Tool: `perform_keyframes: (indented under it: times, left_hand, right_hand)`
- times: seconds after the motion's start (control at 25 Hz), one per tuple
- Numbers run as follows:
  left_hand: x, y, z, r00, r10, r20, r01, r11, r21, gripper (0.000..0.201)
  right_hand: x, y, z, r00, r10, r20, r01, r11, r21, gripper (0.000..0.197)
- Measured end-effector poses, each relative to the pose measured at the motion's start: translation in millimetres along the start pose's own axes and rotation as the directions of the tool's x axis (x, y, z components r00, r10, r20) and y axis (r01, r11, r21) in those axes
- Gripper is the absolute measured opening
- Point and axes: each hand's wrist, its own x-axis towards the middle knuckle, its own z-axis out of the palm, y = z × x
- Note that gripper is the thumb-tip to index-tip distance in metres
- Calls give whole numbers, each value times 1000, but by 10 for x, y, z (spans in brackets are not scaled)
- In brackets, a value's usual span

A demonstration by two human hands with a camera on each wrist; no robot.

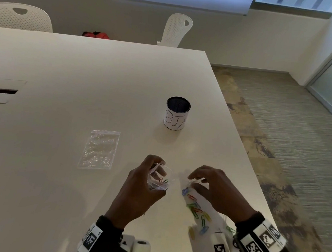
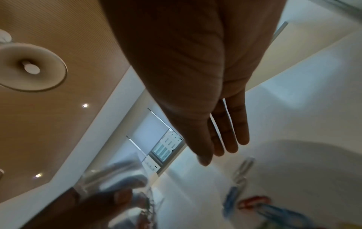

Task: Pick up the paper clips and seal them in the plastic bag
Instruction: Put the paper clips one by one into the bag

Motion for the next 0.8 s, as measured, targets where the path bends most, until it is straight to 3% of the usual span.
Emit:
perform_keyframes:
  times: [0.2,0.36,0.52,0.8]
  left_hand:
    - [-5,12,0,1000,-2,2,2,1000,4,52]
    - [-2,15,7,1000,7,7,-7,1000,6,51]
    - [8,2,-2,1000,3,6,-3,1000,5,51]
    - [11,-27,-29,1000,-8,4,8,1000,10,52]
  right_hand:
    - [-80,59,126,975,-81,209,108,987,-118,35]
    - [-254,44,73,953,-122,276,162,978,-129,36]
    - [-400,60,47,927,-81,366,181,952,-247,63]
    - [-461,36,195,959,-96,267,177,938,-298,27]
